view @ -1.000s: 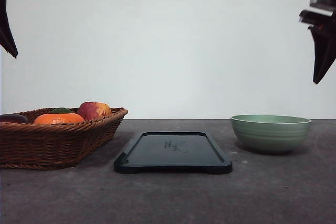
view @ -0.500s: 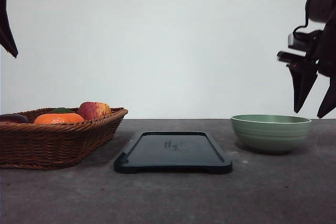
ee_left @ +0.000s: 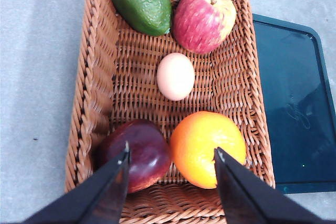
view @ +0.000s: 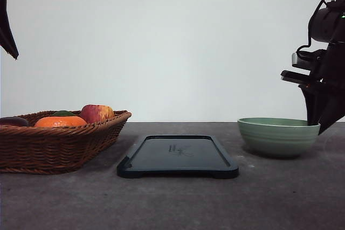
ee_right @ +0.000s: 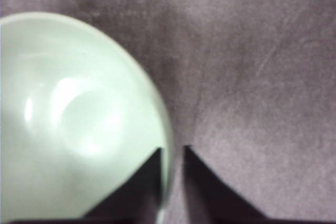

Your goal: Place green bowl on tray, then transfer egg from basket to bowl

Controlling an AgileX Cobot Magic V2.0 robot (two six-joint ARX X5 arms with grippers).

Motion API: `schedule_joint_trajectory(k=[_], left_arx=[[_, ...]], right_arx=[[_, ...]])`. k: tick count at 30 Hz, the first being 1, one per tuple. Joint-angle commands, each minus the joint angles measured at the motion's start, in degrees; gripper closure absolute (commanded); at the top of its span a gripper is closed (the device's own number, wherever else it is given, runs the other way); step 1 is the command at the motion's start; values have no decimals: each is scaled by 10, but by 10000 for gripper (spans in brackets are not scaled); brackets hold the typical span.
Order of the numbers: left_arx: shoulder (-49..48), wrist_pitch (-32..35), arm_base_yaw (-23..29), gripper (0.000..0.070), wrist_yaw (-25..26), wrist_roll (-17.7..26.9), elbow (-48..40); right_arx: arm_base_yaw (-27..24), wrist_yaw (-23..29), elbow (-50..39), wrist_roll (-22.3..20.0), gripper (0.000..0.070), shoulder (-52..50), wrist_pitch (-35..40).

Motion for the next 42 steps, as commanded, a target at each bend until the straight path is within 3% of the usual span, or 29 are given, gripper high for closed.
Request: schedule_joint_trajectory(k=[1,7,16,20,25,34,42], left_arx=[[5,4,-1,389,2,6,15],[5,4,-1,389,2,6,15],[5,4,-1,389,2,6,15],[5,4,-1,389,2,6,15],[5,4,-1,389,2,6,15],[5,5,-1,389,2,6,15],[5,4,-1,389,2,6,15]], right_arx=[[0,-2,12,3,697,12,2],[-2,-4,40,-11,696,11,-52],[10,-4,199,-39,697,11,-252],[37,-4,259,-39,697,11,-297],[92,6,307,-39,697,11,-290],[212,30,321,-25,697,23,-171],[264,33,321,-19,696,78,-157]])
